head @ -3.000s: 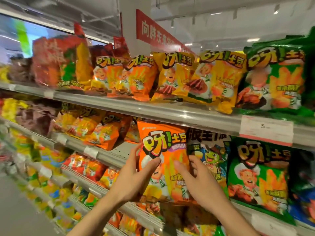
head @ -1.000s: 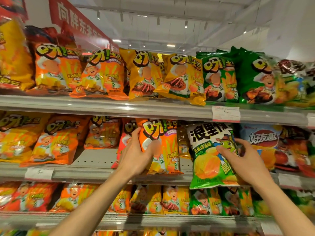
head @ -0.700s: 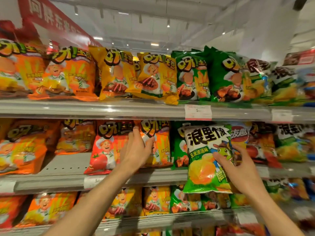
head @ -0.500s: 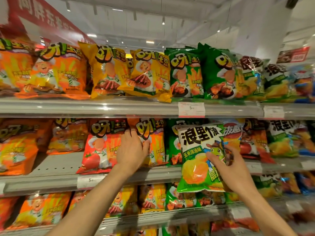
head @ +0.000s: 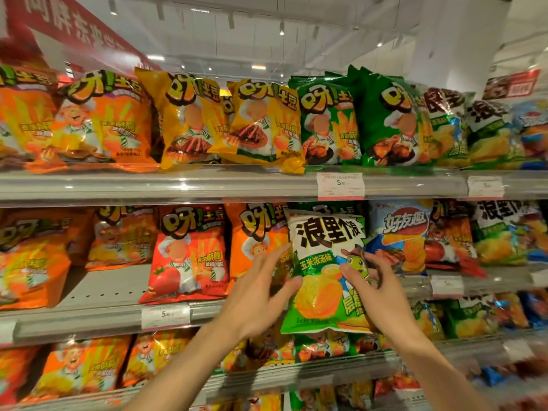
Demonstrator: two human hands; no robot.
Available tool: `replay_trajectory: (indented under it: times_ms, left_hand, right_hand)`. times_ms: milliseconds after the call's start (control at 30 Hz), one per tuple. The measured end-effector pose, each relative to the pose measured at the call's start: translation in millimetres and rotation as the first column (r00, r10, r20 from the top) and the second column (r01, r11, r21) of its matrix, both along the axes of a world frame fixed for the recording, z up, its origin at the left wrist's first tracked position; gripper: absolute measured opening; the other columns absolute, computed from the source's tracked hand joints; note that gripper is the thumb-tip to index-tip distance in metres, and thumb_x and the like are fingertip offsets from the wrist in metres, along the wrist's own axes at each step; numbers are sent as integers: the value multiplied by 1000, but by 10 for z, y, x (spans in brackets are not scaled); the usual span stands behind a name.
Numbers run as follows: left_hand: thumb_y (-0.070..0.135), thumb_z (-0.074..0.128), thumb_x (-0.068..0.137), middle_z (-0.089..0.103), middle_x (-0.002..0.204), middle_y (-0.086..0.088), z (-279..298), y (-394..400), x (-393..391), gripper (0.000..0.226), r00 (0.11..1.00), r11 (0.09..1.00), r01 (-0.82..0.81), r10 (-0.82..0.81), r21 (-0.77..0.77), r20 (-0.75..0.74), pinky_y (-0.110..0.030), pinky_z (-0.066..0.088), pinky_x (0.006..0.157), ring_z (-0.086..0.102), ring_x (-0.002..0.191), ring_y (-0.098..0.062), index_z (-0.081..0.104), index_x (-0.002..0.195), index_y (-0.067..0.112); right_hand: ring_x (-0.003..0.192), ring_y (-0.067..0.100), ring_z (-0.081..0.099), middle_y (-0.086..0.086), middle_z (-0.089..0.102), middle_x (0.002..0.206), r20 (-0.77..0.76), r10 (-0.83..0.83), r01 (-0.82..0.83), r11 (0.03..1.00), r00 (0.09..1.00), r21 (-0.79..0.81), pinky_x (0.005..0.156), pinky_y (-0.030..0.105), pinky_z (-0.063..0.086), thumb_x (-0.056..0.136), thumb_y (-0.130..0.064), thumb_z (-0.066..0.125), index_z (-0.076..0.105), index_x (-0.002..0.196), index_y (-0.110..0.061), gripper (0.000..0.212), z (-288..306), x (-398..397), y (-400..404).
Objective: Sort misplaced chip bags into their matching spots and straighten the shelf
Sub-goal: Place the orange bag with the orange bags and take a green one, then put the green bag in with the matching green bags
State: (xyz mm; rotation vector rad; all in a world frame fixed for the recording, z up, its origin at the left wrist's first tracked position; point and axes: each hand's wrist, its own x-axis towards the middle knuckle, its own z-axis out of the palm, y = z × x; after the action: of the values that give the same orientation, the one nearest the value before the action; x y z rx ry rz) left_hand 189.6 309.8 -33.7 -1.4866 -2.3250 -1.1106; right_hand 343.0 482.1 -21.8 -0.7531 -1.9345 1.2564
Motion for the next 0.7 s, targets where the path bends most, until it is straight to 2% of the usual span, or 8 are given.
replay_trajectory:
  times_ms: [100, 200, 300, 367, 400, 467, 600, 700]
  left_hand:
    - [72, 44, 91, 19, 161, 25, -44, 98, 120, 70, 970, 990, 128, -136, 51, 200, -39, 30, 119, 23, 146, 0, 10, 150, 58]
    - [76, 49, 84, 26, 158, 28, -87, 244, 202, 73, 940, 978, 166, -195, 126, 281, -47, 38, 114, 29, 145, -1, 11, 146, 65]
    - [80, 50, 80, 31, 156, 27, -118, 447, 381, 74, 928, 978, 172, -200, 115, 315, -57, 43, 108, 44, 140, -25, 13, 143, 68]
    - [81, 51, 79, 32, 155, 30, -118, 616, 563, 75, 922, 977, 180, -208, 114, 327, -63, 44, 103, 47, 131, -44, 14, 143, 68]
    - [83, 50, 77, 29, 155, 32, -111, 716, 665, 76, 921, 976, 184, -213, 116, 327, -63, 44, 103, 46, 132, -44, 14, 143, 69]
    - [85, 49, 75, 23, 156, 35, -101, 952, 875, 77, 924, 976, 186, -214, 115, 317, -57, 43, 108, 40, 142, -31, 14, 142, 70]
    - [82, 51, 78, 26, 156, 30, -117, 1558, 1381, 72, 918, 972, 195, -227, 128, 326, -44, 43, 110, 39, 140, -6, 14, 140, 72]
    - [72, 54, 85, 22, 145, 45, -145, 2104, 1844, 67, 915, 972, 208, -234, 111, 330, -33, 31, 118, 29, 135, 14, 15, 139, 72]
  right_hand:
    - [90, -15, 45, -39, 34, 107, -27, 41, -42, 997, 999, -59, 75, 16, 38, 85, -48, 68, 39, 142, -31, 67, -57, -23, -38]
    - [88, -12, 48, -23, 50, 108, -37, 27, -30, 996, 999, -87, 64, 9, 39, 85, -44, 69, 38, 141, -32, 65, -85, 65, 23]
    - [93, -1, 50, -12, 50, 113, -10, 11, -12, 994, 1000, -107, 65, 11, 34, 86, -48, 67, 36, 142, -33, 66, -98, 286, 193]
    - [92, -5, 49, -12, 50, 120, -21, 11, -13, 994, 1000, -104, 71, 14, 36, 84, -50, 68, 37, 141, -34, 67, -117, 468, 371]
    - [91, -10, 48, -16, 51, 119, -33, 18, -22, 994, 999, -108, 76, 16, 38, 83, -50, 69, 38, 140, -34, 68, -139, 562, 491]
    - [93, -15, 47, -24, 50, 113, -55, 31, -38, 992, 998, -123, 82, 17, 38, 81, -50, 71, 40, 137, -34, 66, -149, 779, 737]
    - [91, -15, 48, -25, 50, 109, -63, 27, -34, 992, 998, -119, 71, 12, 41, 83, -48, 70, 39, 126, -41, 53, -159, 1307, 1326]
    - [89, -14, 53, -23, 55, 106, -64, 22, -30, 991, 998, -127, 69, 11, 45, 80, -51, 71, 41, 131, -34, 61, -188, 1789, 1837]
